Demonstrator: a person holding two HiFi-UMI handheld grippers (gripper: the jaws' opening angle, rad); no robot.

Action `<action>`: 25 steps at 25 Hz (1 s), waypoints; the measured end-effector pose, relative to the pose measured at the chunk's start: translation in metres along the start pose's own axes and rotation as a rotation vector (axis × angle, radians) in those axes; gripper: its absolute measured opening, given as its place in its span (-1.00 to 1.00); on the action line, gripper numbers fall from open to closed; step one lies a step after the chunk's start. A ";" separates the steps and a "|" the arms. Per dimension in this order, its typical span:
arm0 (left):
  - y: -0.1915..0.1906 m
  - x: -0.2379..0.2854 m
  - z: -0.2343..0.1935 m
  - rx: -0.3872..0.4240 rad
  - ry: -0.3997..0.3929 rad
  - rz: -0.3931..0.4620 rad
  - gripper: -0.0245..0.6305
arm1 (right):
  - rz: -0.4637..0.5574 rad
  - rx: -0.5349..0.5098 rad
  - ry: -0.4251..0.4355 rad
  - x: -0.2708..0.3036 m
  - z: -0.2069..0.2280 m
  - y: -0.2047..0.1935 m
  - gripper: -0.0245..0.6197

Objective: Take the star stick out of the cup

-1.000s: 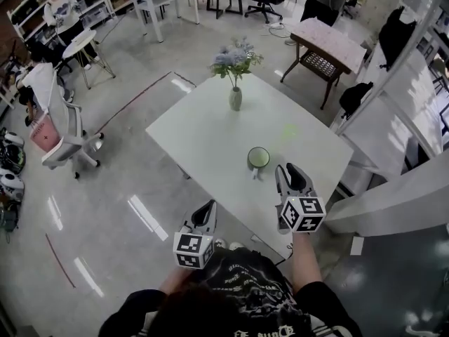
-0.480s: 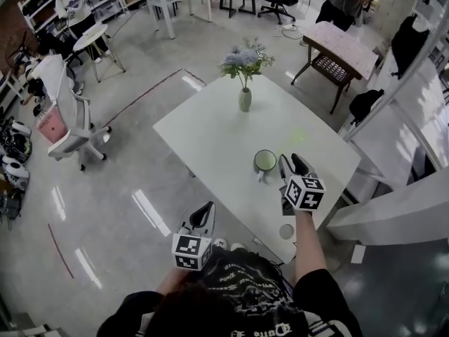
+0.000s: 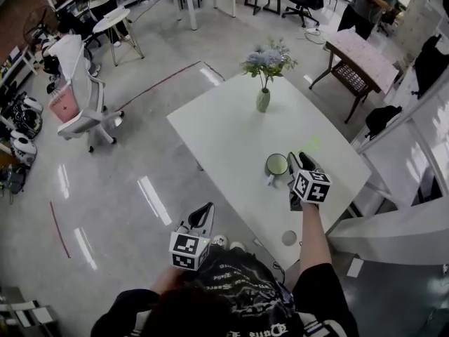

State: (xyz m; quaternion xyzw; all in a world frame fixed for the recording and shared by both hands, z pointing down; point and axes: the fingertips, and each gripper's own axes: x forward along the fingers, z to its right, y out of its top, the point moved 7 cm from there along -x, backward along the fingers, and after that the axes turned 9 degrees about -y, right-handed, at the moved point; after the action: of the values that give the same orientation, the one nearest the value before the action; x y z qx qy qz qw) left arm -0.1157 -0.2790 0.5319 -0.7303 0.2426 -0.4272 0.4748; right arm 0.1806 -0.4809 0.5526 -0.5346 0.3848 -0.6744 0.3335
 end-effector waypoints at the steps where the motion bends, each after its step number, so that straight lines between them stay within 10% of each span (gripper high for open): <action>1: -0.001 -0.001 0.000 -0.015 0.002 0.000 -0.86 | -0.001 -0.003 0.000 0.002 0.000 -0.001 -0.43; 9: -0.008 -0.007 -0.020 -0.105 0.034 0.006 -0.86 | 0.058 0.163 0.039 0.013 0.004 0.002 -0.74; 25: -0.012 -0.013 -0.036 -0.136 0.047 0.029 -0.86 | 0.112 0.150 0.082 0.016 -0.014 0.010 -0.89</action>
State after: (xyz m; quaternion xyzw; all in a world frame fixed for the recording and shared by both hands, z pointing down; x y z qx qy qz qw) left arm -0.1538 -0.2819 0.5442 -0.7470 0.2928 -0.4199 0.4242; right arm 0.1646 -0.4970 0.5490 -0.4579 0.3757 -0.7029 0.3938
